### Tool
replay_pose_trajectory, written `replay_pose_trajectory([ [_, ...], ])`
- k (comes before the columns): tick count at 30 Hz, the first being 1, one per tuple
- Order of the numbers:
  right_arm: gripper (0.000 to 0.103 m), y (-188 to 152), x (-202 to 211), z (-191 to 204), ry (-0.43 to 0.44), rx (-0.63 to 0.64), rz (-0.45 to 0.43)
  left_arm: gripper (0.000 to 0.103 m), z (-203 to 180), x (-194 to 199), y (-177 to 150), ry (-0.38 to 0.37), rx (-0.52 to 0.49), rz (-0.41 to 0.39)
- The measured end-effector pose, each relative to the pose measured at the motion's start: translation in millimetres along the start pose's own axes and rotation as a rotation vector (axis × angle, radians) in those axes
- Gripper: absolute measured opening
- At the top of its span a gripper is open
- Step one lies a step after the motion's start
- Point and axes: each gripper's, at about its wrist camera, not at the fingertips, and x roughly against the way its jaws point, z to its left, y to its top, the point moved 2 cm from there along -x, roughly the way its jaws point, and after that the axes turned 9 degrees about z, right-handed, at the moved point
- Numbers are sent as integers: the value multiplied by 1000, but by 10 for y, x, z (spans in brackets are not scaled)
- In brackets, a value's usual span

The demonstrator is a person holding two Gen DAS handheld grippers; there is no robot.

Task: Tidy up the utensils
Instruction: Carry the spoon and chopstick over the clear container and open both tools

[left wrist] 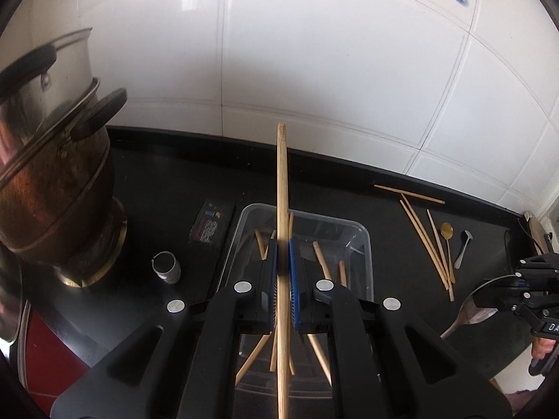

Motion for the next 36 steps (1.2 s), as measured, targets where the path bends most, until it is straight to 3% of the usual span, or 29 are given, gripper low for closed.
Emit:
replay_pose_trajectory([
  [9,5,62,-351,149,23,30,113,5,181,-123,-101,-43,27,42],
  [22,5,230,-690,171,8,23,183,5,303,-424,-118,-97,26,113],
  [26,5,430,-885,56,-80,34,180,8,380,-573,-82,-105,34,155],
  [27,9,505,-926,-8,-128,29,172,15,428,-621,-49,-106,51,170],
  [28,31,550,-934,-56,-182,22,164,46,476,-643,-18,-100,74,174],
  [29,56,610,-896,-131,-253,8,127,92,520,-642,14,-92,98,165],
  [30,92,644,-802,-195,-308,-14,65,97,584,-600,44,-68,142,131],
  [31,97,661,-635,-267,-364,-45,-29,97,626,-566,71,-55,168,104],
  [36,97,547,-98,-613,-483,-166,-181,97,557,-610,109,-39,140,125],
])
